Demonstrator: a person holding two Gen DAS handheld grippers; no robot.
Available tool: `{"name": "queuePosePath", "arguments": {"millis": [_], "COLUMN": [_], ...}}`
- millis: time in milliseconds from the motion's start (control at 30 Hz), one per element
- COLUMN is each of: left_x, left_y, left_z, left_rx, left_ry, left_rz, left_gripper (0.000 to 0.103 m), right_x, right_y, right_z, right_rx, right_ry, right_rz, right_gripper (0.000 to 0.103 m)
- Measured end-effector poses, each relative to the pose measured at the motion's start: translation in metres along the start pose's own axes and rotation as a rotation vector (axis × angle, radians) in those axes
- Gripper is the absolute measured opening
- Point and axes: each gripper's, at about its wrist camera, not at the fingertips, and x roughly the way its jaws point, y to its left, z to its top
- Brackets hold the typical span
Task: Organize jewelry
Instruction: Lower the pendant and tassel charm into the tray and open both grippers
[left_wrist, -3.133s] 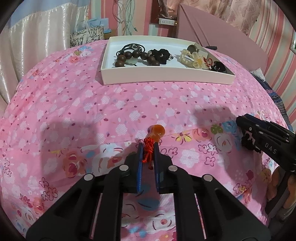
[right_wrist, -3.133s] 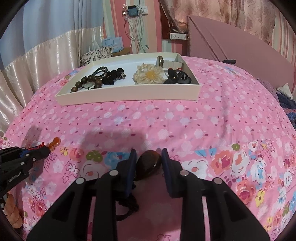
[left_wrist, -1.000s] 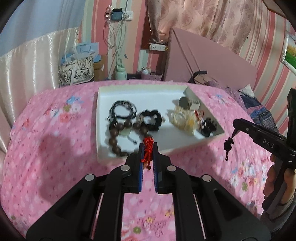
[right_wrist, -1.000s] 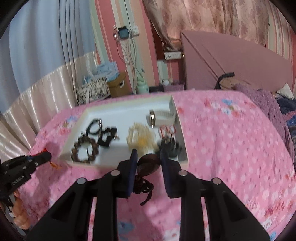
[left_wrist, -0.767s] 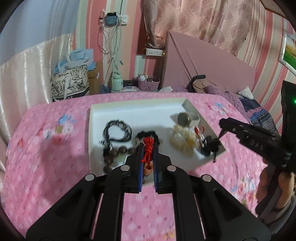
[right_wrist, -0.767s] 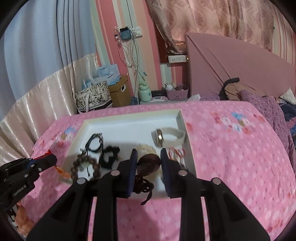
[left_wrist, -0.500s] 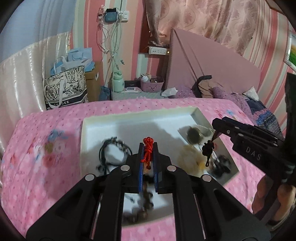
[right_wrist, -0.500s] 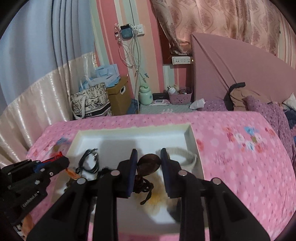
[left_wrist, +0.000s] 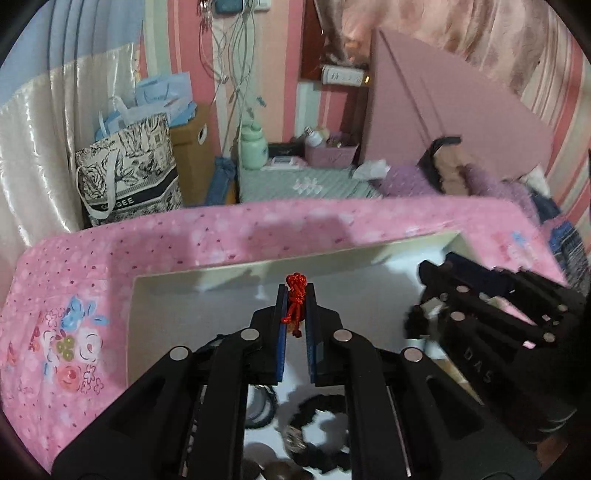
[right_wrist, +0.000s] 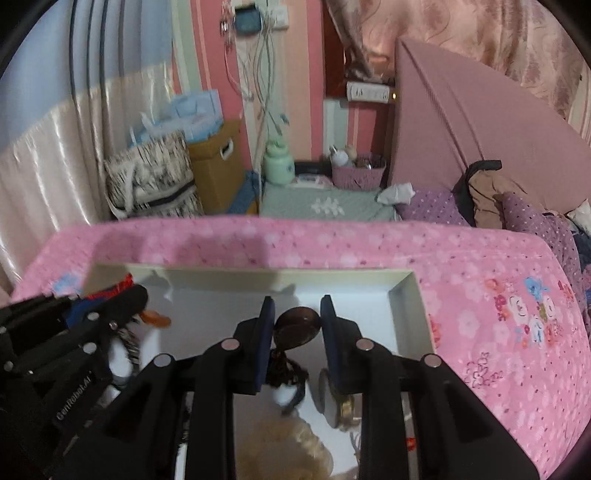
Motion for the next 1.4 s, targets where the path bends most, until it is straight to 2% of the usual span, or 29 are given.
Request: {"name": "queuePosePath", "arguments": {"millis": [100,233,367,700,900,967,1000,1067,1133,1167,1233,1267,1333,1400], "left_x": [0.012,0.017,0.028,0.042,0.039,0.031,0.026,0.008,-0.015,-0.029,-0.058,-0.069,-0.107,-0.136], "left_y": [0.012,0.025,0.028,0.032,0.034,0.037,0.037,0.036,0.036,0.037,0.040,0.041,0.043,0.040], "left_z": [-0.002,-0.005,-0.008,-0.011,-0.009,-0.008,-0.008,-0.008,-0.010,-0.011,-0.015,-0.017,-0.026,-0.036], "left_rx": [-0.021,-0.055,-0.060,-0.090,-0.093,-0.103,-0.104,-0.091,-0.076,-0.072,-0.070,-0.068,-0.054,-0.046], "left_ry": [0.025,0.042,0.071,0.139,0.139,0.141,0.135,0.112,0.074,0.051,0.005,-0.014,-0.090,-0.153], "left_rz": [0.028,0.027,0.047,0.062,0.088,0.084,0.079,0.083,0.099,0.104,0.120,0.128,0.163,0.190], "left_gripper": [0.006,0.006,0.006,0.007,0.009,0.014,0.017,0.025,0.041,0.046,0.068,0.072,0.086,0.097], "right_x": [0.012,0.015,0.027,0.030,0.032,0.029,0.026,0.011,-0.010,-0.023,-0.044,-0.056,-0.075,-0.097], "right_y": [0.001,0.001,0.001,0.002,0.006,0.006,0.006,0.005,0.002,0.001,0.000,0.000,-0.001,-0.001], "right_z": [-0.004,-0.004,-0.008,-0.008,-0.008,-0.007,-0.006,-0.003,-0.001,-0.001,-0.002,-0.005,-0.010,-0.022], "right_rx": [-0.004,-0.004,-0.008,-0.014,-0.025,-0.031,-0.033,-0.028,-0.016,-0.015,-0.022,-0.029,-0.031,-0.035], "right_ry": [0.033,0.044,0.095,0.110,0.117,0.107,0.099,0.066,0.016,-0.012,-0.052,-0.070,-0.093,-0.113], "right_rz": [-0.009,-0.012,-0.005,0.005,0.007,0.018,0.025,0.042,0.043,0.045,0.036,0.024,0.009,0.001], "right_gripper": [0.025,0.025,0.026,0.026,0.028,0.028,0.030,0.040,0.055,0.057,0.064,0.067,0.080,0.085]}}
